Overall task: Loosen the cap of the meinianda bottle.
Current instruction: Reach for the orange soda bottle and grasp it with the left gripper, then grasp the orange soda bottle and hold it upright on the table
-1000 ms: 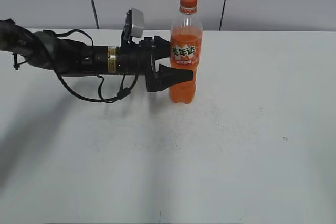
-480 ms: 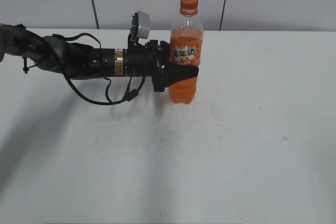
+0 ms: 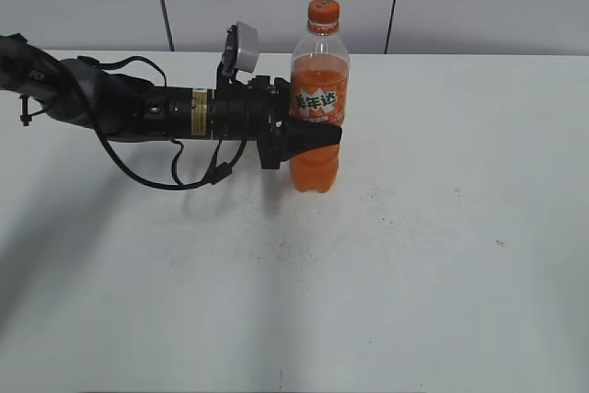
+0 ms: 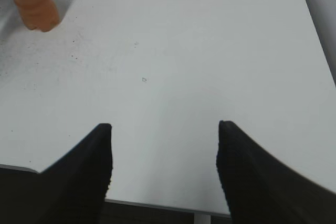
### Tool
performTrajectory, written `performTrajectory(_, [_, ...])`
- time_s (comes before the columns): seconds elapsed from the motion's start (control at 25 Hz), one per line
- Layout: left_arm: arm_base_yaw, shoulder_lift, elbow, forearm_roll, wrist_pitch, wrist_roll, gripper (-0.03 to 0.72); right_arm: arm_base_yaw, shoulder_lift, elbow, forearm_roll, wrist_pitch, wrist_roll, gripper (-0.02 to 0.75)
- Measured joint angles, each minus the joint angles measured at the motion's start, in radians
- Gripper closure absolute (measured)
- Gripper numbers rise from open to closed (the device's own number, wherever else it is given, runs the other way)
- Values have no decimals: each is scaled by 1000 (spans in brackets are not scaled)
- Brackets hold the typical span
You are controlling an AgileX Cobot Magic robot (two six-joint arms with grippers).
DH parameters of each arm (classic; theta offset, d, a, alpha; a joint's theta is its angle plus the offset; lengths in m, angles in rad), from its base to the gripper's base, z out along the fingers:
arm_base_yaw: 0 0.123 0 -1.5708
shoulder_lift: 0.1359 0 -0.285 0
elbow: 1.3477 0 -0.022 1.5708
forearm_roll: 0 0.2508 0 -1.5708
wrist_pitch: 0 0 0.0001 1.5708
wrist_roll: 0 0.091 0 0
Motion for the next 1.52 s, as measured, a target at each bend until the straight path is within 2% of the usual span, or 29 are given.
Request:
performTrajectory(0.36, [10,-155,282,22,20,124,266,0,0,0,0,0,0,265])
performTrajectory(0.56, [10,-236,397,31,28,185,266,0,0,0,0,0,0,265])
performTrajectory(0.84, [-1,-264,508,-54,31,284,266,0,0,0,0,0,0,265])
performTrajectory(1.24, [-12,-267,528,-110,34,318,266,0,0,0,0,0,0,265])
performTrajectory(1.52, [-12,-267,528,-89,33,321,266,0,0,0,0,0,0,265])
